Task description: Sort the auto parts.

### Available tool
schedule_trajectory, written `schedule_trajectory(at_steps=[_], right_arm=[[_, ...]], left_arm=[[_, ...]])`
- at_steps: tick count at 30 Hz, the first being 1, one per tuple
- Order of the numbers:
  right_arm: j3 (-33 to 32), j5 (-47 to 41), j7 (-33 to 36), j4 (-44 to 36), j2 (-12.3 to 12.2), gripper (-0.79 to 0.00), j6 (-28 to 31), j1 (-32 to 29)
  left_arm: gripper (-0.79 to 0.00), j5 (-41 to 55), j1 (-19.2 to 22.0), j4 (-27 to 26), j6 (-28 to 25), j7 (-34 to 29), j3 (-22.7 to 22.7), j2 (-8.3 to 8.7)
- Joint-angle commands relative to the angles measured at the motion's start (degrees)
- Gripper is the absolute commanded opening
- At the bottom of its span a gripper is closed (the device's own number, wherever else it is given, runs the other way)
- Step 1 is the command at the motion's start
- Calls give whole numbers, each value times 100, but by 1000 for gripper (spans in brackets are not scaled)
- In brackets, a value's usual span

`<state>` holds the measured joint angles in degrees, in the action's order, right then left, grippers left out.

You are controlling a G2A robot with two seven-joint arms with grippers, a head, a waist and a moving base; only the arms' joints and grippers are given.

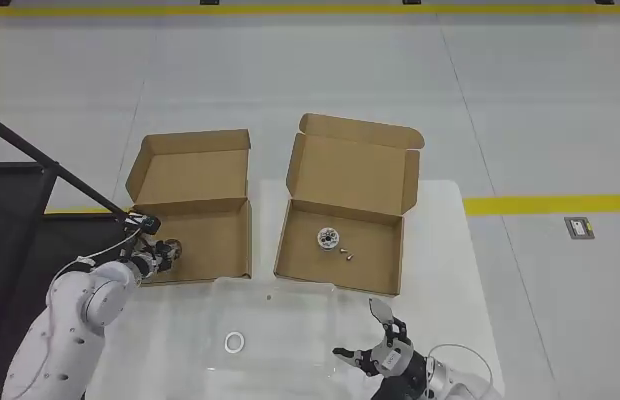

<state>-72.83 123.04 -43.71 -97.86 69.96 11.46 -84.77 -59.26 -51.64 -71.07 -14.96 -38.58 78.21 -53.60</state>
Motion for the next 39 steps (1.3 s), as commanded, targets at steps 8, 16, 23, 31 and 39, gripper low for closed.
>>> schedule_trajectory(at_steps=[8, 16, 23, 31, 39], right_arm=[[0, 0, 2, 0, 0, 0, 0, 0], [0, 0, 2, 0, 0, 0, 0, 0], [0, 0, 2, 0, 0, 0, 0, 0], [0, 0, 2, 0, 0, 0, 0, 0], [0, 0, 2, 0, 0, 0, 0, 0]], left_arm=[[-785, -156, 713, 911, 36, 35, -559, -161], [-505, -189, 991, 1282, -49, 87, -782, -245], [-406, -175, 976, 1070, -25, 293, -672, -235], [-363, -181, -225, -1070, -501, 380, 176, 15], [-246, -260, -2145, -3792, -1675, 327, 1175, 234]])
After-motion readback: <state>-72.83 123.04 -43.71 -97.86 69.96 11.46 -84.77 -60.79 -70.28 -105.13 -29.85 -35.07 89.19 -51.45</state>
